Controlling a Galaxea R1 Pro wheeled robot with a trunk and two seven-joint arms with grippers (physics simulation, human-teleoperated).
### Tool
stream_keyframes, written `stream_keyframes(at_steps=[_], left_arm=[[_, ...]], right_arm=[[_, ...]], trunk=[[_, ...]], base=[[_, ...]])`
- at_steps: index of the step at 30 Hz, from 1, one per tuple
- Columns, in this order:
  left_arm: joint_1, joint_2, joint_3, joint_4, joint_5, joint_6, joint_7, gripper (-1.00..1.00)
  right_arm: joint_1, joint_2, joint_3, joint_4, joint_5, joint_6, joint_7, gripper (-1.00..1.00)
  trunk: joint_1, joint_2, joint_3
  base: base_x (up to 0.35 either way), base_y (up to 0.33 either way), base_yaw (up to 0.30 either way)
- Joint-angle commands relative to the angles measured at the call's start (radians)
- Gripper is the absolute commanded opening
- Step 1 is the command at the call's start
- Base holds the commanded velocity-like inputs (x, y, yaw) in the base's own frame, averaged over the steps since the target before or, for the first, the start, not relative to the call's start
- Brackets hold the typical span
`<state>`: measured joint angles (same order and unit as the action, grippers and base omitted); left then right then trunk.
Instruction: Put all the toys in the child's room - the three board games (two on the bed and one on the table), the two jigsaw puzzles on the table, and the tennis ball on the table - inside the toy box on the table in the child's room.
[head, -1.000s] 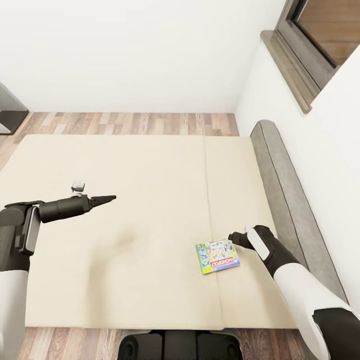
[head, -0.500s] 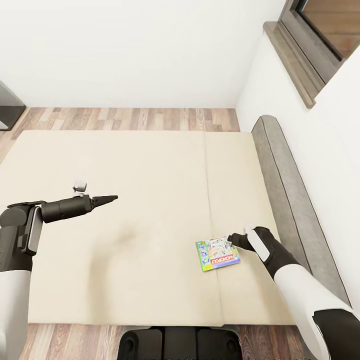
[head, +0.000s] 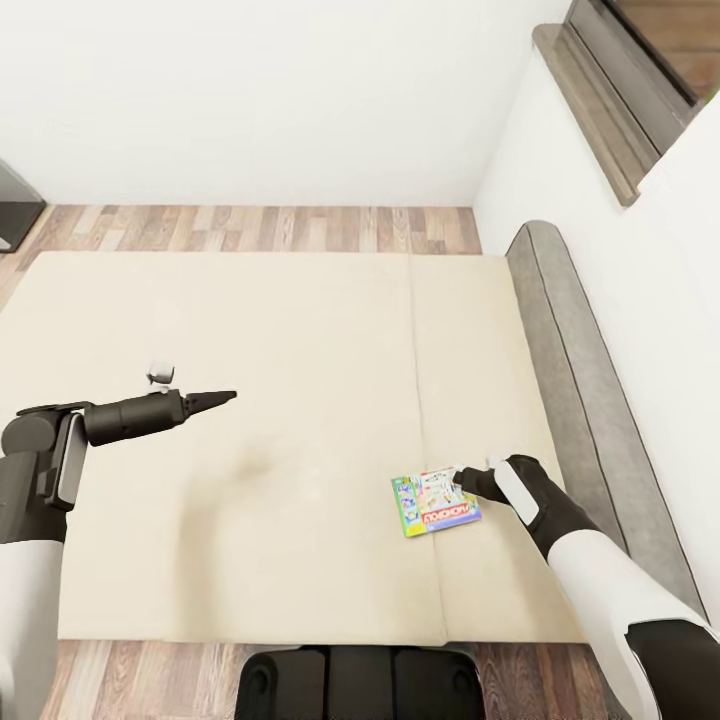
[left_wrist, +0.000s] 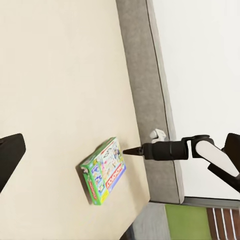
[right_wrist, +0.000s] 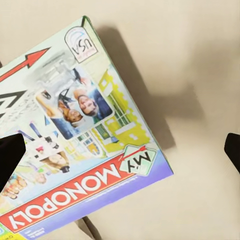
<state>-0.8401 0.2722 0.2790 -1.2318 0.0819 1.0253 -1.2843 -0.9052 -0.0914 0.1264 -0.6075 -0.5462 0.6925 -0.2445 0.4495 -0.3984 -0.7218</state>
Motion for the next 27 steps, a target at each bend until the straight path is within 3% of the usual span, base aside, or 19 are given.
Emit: stream_keyframes(at_steps=[1, 13, 27], left_arm=[[0.0, 0.0, 0.0, 0.0, 0.003, 0.009, -0.001, 1.0], [0.0, -0.001, 0.0, 0.0, 0.003, 0.007, -0.001, 1.0], [0.0, -0.015, -0.001, 0.0, 0.003, 0.008, 0.04, 1.0]], right_arm=[[-0.001, -0.002, 0.007, -0.001, -0.011, 0.002, -0.009, 1.0], [-0.008, -0.001, 0.006, -0.01, -0.011, 0.005, -0.005, 1.0], [-0.012, -0.002, 0.007, -0.011, -0.009, 0.004, 0.056, 1.0]], trunk=[[0.0, -0.002, -0.003], [0.0, -0.002, -0.023], [0.0, -0.002, -0.046]], base=[[0.0, 0.0, 0.0], [0.0, 0.0, 0.0], [0.0, 0.0, 0.0]])
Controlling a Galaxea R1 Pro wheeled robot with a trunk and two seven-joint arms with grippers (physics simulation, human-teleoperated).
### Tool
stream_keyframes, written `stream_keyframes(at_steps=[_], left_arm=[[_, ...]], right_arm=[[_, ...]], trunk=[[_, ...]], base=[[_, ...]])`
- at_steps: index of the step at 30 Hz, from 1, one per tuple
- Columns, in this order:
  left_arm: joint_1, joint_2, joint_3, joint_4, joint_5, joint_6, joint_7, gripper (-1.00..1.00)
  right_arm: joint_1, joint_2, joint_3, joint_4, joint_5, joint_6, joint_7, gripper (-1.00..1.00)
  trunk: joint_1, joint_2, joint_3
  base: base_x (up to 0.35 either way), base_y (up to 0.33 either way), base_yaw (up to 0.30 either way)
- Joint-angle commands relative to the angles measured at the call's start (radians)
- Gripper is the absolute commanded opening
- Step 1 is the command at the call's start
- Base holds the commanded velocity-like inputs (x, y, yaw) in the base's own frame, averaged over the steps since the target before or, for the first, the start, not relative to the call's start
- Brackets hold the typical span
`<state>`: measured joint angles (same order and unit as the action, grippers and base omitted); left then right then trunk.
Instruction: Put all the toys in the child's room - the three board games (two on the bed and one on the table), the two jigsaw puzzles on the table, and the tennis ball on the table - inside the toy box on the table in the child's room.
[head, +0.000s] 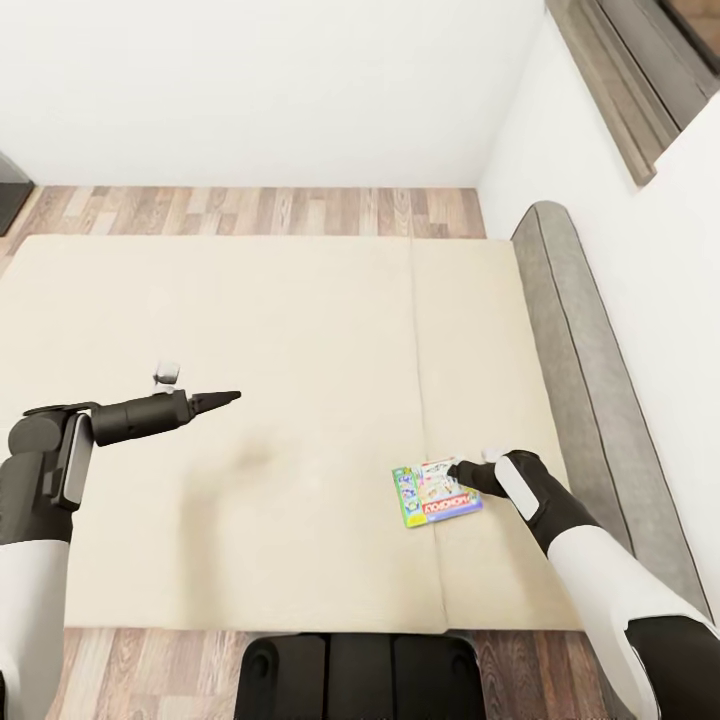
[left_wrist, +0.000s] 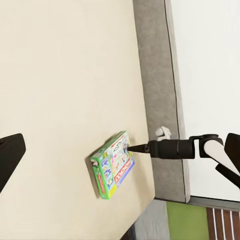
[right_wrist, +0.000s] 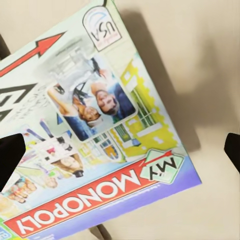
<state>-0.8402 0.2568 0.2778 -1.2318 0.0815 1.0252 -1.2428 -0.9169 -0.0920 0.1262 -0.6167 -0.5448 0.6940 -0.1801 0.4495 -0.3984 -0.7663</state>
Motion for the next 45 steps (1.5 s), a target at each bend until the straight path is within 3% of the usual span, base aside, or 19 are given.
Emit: stream_keyframes(at_steps=[1, 19, 29, 45], left_arm=[[0.0, 0.0, 0.0, 0.0, 0.003, 0.008, 0.0, 1.0], [-0.002, 0.002, 0.001, -0.003, 0.009, 0.015, 0.0, 1.0], [-0.131, 0.002, 0.003, -0.009, 0.014, 0.021, -0.009, 1.0], [-0.143, -0.009, 0.0, -0.008, 0.009, 0.021, -0.009, 1.0]], right_arm=[[0.0, -0.001, 0.007, -0.001, -0.011, 0.002, -0.009, 1.0], [-0.013, -0.002, 0.006, -0.003, -0.01, 0.001, -0.008, 1.0], [-0.025, -0.002, 0.006, -0.003, -0.011, -0.001, -0.007, 1.0], [-0.029, -0.002, 0.006, -0.003, -0.01, -0.004, -0.007, 1.0]], trunk=[[0.0, -0.002, -0.003], [0.0, -0.002, -0.032], [0.0, -0.002, -0.049], [0.0, -0.002, -0.075]], base=[[0.0, 0.0, 0.0], [0.0, 0.0, 0.0], [0.0, 0.0, 0.0], [0.0, 0.0, 0.0]])
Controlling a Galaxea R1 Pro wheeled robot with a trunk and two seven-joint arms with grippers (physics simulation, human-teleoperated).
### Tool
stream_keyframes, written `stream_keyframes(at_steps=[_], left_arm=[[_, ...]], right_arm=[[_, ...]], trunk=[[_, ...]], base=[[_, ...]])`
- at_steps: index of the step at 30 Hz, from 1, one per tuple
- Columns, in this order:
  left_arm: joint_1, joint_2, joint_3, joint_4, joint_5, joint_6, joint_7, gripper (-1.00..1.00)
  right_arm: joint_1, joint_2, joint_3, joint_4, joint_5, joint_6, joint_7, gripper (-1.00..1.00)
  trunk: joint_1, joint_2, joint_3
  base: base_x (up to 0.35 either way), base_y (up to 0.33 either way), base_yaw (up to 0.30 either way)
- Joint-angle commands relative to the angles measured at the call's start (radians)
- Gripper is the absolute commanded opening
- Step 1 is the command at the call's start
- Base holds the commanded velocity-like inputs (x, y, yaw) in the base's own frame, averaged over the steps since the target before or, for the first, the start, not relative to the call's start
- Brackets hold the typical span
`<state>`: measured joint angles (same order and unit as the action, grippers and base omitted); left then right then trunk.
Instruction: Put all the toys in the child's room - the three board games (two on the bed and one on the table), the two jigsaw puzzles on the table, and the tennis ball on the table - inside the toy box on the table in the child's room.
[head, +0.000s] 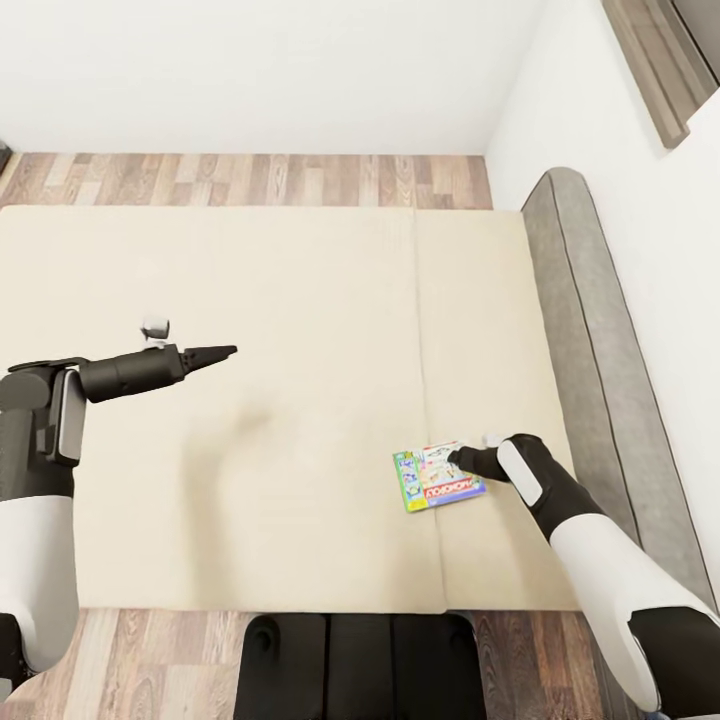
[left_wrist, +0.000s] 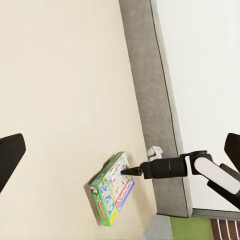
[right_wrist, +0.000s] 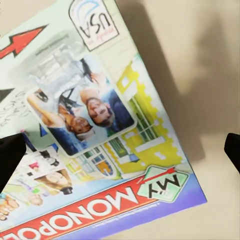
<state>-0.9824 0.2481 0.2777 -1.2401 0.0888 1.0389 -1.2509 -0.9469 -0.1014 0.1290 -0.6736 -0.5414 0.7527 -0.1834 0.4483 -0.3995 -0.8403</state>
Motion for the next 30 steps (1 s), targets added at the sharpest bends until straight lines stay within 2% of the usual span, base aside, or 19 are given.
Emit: stream_keyframes(at_steps=[1, 7, 13, 14, 17, 18, 20, 22, 26, 30], left_arm=[[-0.001, -0.001, 0.0, 0.001, 0.001, 0.007, -0.001, 1.0], [-0.001, -0.001, -0.021, 0.001, 0.0, 0.007, -0.001, 1.0], [-0.001, -0.002, -0.026, 0.001, 0.0, 0.007, -0.001, 1.0], [0.005, -0.007, -0.02, 0.006, -0.001, 0.002, 0.005, 1.0], [0.023, -0.017, -0.021, 0.022, -0.001, 0.0, 0.022, 1.0], [0.029, -0.017, -0.022, 0.027, -0.001, 0.001, 0.028, 1.0], [0.041, -0.016, -0.031, 0.038, -0.005, 0.005, 0.016, 1.0], [0.035, -0.015, -0.036, 0.048, -0.007, 0.007, 0.006, 1.0], [0.032, -0.015, -0.038, 0.06, -0.008, 0.006, 0.006, 1.0], [0.031, -0.015, -0.038, 0.062, -0.009, 0.006, 0.012, 1.0]], right_arm=[[0.001, 0.008, 0.003, 0.054, -0.014, -0.062, -0.004, 1.0], [0.003, 0.008, 0.004, 0.054, -0.013, -0.066, -0.004, 1.0], [0.003, 0.008, 0.004, 0.054, -0.012, -0.081, -0.004, 1.0], [0.008, -0.011, 0.013, -0.024, -0.003, 0.017, -0.004, 1.0], [0.009, -0.019, 0.019, -0.025, -0.042, 0.014, 0.008, 1.0], [0.009, -0.014, 0.017, -0.025, -0.037, 0.016, 0.011, 1.0], [0.01, -0.004, 0.012, -0.032, -0.001, 0.02, 0.016, 1.0], [0.01, 0.006, 0.011, -0.039, 0.022, 0.02, -0.003, 1.0], [0.01, 0.025, 0.011, -0.052, 0.041, 0.02, -0.047, 1.0], [0.01, 0.035, 0.01, -0.058, 0.062, 0.022, -0.06, 1.0]], trunk=[[0.002, -0.001, -0.003], [0.002, -0.001, -0.01], [0.002, -0.001, -0.011], [0.002, -0.001, -0.01], [0.002, -0.001, -0.01], [0.002, -0.001, -0.01], [0.002, -0.001, -0.01], [0.002, -0.001, -0.01], [0.002, -0.001, -0.01], [0.002, -0.001, -0.01]], base=[[0.0, 0.0, 0.0], [0.0, 0.0, 0.0], [0.0, 0.0, 0.0], [0.0, 0.0, 0.0], [0.0, 0.0, 0.0], [0.0, 0.0, 0.0], [0.0, 0.0, 0.0], [0.0, 0.0, 0.0], [0.0, 0.0, 0.0], [0.0, 0.0, 0.0]])
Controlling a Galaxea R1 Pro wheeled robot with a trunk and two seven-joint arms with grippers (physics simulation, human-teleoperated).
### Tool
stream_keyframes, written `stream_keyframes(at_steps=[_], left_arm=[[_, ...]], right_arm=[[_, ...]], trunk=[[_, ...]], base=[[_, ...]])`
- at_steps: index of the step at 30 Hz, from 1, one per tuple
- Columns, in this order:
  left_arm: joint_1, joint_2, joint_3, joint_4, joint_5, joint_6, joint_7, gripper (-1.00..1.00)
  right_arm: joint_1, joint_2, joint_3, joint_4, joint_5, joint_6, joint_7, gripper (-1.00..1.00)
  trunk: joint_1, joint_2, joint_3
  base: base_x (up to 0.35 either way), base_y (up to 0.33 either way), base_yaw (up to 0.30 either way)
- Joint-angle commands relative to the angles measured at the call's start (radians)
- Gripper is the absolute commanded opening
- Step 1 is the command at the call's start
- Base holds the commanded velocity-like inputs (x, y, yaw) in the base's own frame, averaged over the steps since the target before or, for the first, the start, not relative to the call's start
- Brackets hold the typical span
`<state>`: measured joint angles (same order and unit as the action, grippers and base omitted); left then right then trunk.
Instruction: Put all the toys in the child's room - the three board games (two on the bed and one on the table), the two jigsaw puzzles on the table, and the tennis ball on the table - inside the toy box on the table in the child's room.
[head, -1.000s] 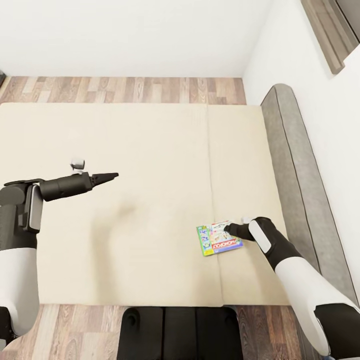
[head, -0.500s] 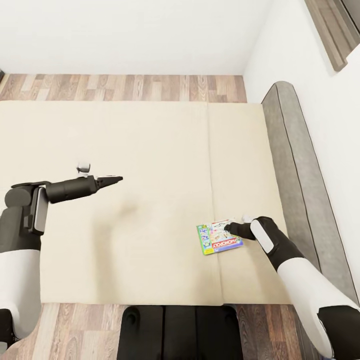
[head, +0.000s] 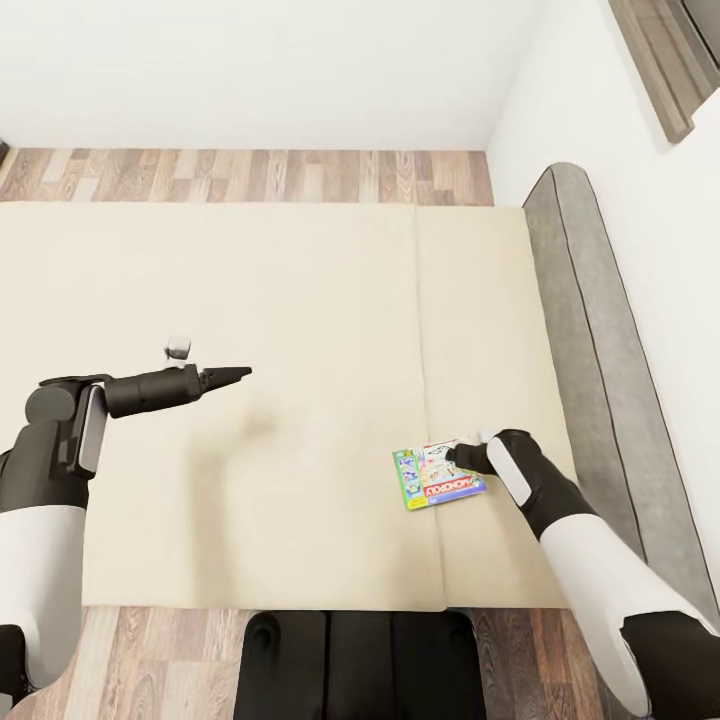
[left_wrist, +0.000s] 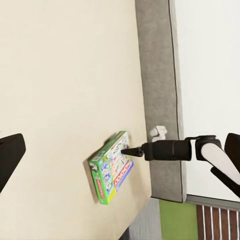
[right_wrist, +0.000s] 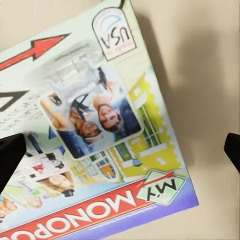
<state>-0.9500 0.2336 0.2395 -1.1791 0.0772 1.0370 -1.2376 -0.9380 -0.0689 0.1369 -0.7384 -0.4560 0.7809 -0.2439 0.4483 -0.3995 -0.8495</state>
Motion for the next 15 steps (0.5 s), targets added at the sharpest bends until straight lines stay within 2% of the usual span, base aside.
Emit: stream_keyframes(at_steps=[1, 5, 15], left_arm=[[-0.001, 0.0, 0.0, 0.001, 0.003, 0.008, 0.001, 1.0], [0.0, 0.0, -0.001, 0.001, 0.003, 0.008, 0.005, 1.0], [0.002, 0.002, 0.0, 0.001, 0.003, 0.006, 0.009, 1.0]], right_arm=[[0.001, 0.005, 0.002, 0.005, -0.016, -0.005, -0.003, 1.0], [0.001, 0.013, 0.001, -0.002, 0.021, 0.0, -0.017, 1.0], [0.001, 0.013, 0.003, -0.003, -0.002, 0.0, -0.037, 1.0]], trunk=[[0.002, 0.0, -0.001], [0.002, 0.0, -0.001], [0.002, 0.0, -0.001]], base=[[0.0, 0.0, 0.0], [0.0, 0.0, 0.0], [0.0, 0.0, 0.0]])
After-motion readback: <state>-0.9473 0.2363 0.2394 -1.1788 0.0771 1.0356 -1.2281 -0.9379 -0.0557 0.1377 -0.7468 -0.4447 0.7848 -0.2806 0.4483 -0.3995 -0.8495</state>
